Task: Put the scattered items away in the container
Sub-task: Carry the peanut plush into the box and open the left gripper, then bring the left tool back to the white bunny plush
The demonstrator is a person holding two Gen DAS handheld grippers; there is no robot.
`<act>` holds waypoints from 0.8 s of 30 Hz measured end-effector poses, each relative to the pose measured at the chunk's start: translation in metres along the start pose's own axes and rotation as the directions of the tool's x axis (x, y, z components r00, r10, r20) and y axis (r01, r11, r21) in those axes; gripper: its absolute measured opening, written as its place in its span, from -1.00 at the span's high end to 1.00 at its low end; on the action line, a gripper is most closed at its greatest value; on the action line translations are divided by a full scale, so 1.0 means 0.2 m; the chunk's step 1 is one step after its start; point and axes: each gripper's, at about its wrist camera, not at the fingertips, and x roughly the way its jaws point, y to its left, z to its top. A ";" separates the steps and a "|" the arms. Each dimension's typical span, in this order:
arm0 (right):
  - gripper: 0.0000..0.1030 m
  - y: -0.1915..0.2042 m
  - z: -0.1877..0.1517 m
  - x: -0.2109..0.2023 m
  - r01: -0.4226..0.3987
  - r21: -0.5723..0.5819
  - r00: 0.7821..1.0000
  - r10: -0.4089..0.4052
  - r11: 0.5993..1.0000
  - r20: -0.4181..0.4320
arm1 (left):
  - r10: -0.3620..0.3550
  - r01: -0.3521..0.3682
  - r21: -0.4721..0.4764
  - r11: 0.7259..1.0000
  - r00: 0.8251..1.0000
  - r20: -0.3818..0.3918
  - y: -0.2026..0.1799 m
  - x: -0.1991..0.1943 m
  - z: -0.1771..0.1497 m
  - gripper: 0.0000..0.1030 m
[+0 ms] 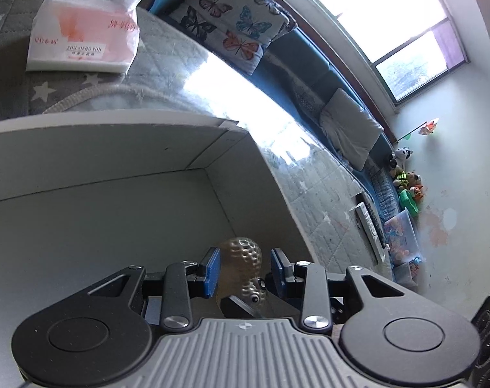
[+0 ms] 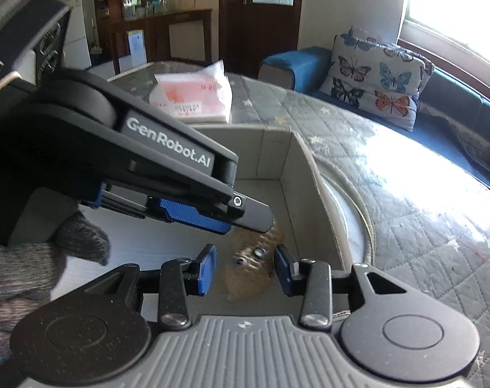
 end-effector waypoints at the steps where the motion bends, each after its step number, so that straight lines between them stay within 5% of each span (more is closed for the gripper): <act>1: 0.23 0.00 0.00 -0.02 0.003 0.003 1.000 -0.003 1.000 0.012 | 0.002 -0.002 0.005 1.000 1.000 0.004 -0.01 -0.01 0.00 0.30; 10: 0.23 -0.02 -0.10 -0.35 0.030 0.037 0.992 -0.034 0.999 0.123 | -0.017 0.011 0.089 0.996 0.997 0.073 -0.14 -0.18 -0.09 0.30; 24: 0.23 -0.02 -0.53 -0.76 0.098 0.143 0.978 -0.122 0.985 0.167 | -0.073 0.055 0.222 0.974 0.995 0.074 -0.31 -0.36 -0.51 0.30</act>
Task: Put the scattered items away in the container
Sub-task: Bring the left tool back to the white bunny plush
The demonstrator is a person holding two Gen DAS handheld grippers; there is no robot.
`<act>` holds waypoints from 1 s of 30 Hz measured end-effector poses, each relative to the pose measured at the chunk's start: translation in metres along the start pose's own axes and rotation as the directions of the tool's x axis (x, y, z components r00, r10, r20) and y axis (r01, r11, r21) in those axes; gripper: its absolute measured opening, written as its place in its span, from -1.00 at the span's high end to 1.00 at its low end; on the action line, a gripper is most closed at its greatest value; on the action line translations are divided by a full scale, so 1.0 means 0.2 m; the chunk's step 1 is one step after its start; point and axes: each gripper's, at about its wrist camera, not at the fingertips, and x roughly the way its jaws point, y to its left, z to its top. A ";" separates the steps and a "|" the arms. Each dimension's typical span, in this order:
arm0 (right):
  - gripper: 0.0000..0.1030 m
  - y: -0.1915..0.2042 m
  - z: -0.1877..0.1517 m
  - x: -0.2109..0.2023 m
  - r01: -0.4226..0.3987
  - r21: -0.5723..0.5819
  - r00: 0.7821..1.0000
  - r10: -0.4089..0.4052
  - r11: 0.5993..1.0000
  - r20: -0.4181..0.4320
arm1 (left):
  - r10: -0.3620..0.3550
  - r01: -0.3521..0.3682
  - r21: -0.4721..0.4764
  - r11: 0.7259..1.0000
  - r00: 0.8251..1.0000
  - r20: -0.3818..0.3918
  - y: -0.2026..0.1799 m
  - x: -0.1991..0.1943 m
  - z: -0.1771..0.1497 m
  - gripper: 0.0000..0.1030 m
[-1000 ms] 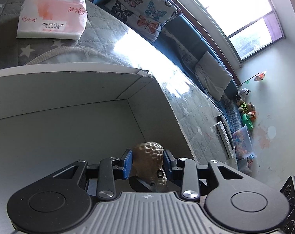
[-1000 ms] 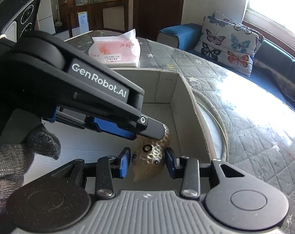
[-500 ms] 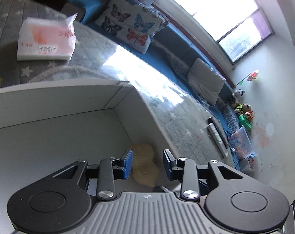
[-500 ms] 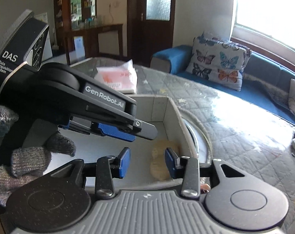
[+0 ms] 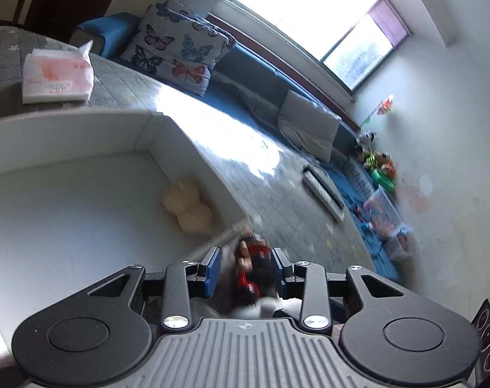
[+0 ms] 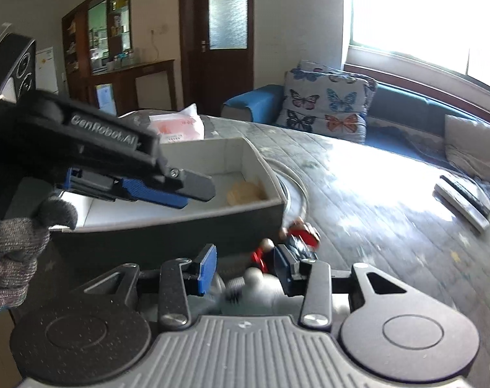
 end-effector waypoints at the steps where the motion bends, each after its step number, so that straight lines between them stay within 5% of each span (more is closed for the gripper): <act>1: 0.23 0.00 -0.02 -0.02 0.010 0.006 1.000 -0.010 1.000 0.000 | -0.004 0.004 0.008 1.000 1.000 -0.008 -0.01 0.00 -0.03 0.30; 13: 0.22 -0.11 -0.26 -0.10 0.083 0.091 0.996 -0.081 0.992 -0.030 | 0.053 -0.042 0.110 0.993 0.994 -0.092 -0.02 0.10 -0.26 0.30; 30: 0.10 -0.29 -0.17 -0.07 0.129 0.101 0.991 -0.131 0.986 0.012 | 0.131 -0.105 0.306 0.946 0.989 -0.068 -0.07 0.17 -0.36 0.30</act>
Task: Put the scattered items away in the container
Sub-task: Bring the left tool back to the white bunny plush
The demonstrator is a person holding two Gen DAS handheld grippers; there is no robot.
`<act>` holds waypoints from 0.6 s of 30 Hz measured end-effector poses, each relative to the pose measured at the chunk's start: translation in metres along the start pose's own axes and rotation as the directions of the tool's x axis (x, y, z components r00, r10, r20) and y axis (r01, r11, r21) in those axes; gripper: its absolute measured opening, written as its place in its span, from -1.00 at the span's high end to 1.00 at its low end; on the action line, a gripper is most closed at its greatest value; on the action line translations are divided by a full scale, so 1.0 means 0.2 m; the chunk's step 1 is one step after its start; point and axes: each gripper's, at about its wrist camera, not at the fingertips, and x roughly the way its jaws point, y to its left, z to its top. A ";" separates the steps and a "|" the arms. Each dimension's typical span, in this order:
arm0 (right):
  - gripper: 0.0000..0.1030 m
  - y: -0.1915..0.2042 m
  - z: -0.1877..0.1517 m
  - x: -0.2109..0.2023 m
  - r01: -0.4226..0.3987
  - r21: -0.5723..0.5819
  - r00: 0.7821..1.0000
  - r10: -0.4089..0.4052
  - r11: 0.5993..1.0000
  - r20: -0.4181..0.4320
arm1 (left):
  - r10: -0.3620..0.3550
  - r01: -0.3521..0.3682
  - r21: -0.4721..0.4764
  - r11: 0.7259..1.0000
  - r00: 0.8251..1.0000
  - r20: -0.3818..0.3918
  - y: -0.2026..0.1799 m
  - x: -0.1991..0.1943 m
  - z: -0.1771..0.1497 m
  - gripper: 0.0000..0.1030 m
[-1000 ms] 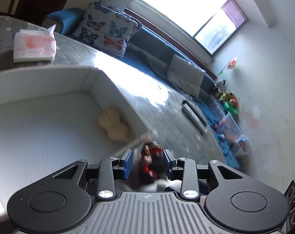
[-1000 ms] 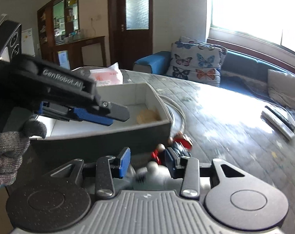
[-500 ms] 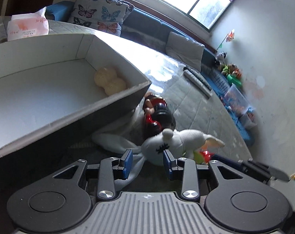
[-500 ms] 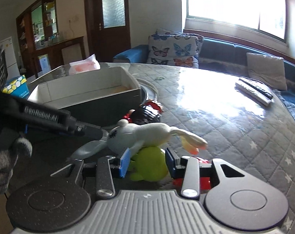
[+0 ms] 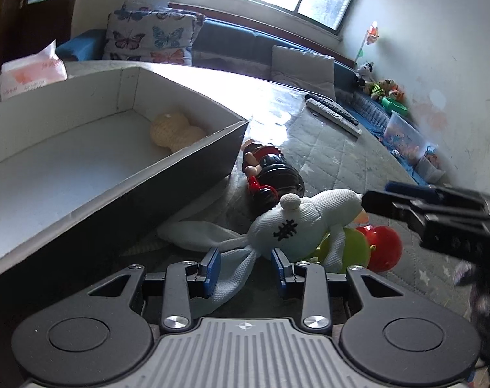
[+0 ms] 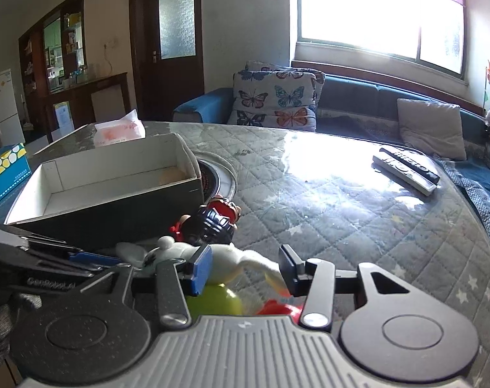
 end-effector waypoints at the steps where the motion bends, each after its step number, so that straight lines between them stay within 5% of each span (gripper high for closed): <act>1: 0.10 -0.01 0.01 0.02 -0.004 0.000 1.000 0.004 1.000 -0.010 | -0.004 0.004 0.012 1.000 1.000 -0.004 0.00 0.01 0.00 0.30; 14: 0.21 -0.03 -0.02 0.12 -0.091 0.007 0.993 0.092 0.996 -0.077 | -0.013 0.014 0.085 0.996 1.000 -0.015 -0.02 0.08 -0.02 0.32; 18: 0.42 0.00 -0.03 0.12 -0.092 -0.023 0.992 0.089 0.996 -0.089 | -0.020 0.020 0.092 0.996 1.000 -0.007 0.00 0.08 -0.03 0.60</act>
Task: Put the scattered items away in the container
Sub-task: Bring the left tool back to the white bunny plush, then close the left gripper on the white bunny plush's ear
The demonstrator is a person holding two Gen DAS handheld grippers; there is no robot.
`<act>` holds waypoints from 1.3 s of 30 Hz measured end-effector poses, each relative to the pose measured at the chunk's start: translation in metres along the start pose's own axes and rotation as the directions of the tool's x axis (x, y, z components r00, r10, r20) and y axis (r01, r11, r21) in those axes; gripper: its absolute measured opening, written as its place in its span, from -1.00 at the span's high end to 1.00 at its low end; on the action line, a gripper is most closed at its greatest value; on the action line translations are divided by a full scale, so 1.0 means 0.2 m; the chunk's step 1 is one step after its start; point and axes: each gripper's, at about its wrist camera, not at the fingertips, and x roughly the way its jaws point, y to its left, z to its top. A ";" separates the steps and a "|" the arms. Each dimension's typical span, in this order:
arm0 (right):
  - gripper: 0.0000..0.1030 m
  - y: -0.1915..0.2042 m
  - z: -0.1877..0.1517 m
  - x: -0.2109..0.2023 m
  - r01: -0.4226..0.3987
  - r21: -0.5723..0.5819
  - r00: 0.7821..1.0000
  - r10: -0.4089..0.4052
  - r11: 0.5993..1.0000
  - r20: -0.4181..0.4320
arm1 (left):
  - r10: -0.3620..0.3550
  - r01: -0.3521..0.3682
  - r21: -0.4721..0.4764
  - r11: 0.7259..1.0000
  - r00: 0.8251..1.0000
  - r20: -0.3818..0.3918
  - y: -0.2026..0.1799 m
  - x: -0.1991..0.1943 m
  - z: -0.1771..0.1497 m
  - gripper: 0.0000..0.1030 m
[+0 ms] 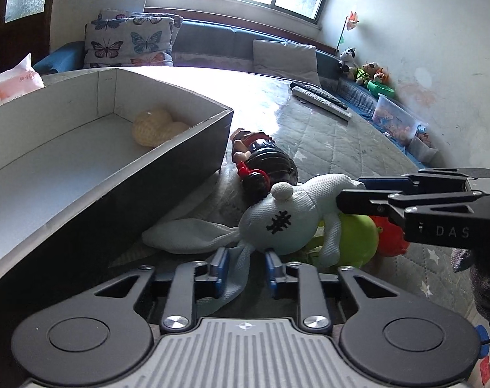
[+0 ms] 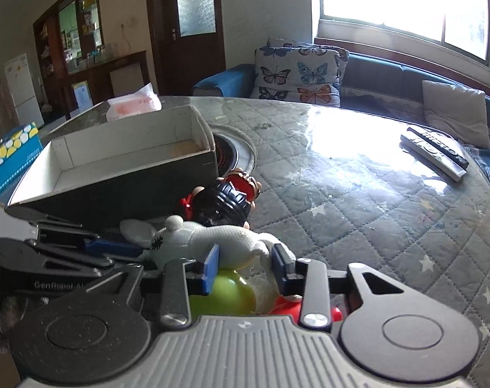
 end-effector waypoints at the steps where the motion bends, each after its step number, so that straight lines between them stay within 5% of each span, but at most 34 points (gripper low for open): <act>1: 0.43 0.00 0.00 0.00 -0.003 -0.003 1.000 0.003 1.000 -0.001 | 0.002 -0.002 -0.003 1.000 1.000 0.003 0.01 0.00 0.00 0.69; 10: 0.45 -0.02 0.00 -0.02 0.014 -0.012 1.000 -0.014 1.000 0.000 | -0.017 0.018 -0.048 0.999 1.000 0.004 0.07 0.00 0.00 0.73; 22: 0.86 -0.06 -0.04 -0.02 0.046 -0.012 0.999 -0.046 0.999 -0.016 | 0.004 -0.003 -0.014 1.000 1.000 0.008 0.03 -0.01 -0.01 0.74; 39: 0.96 0.11 0.08 -0.26 0.071 -0.068 0.987 -0.060 0.995 0.152 | -0.057 0.067 -0.091 0.994 0.992 0.109 0.03 -0.20 0.05 0.93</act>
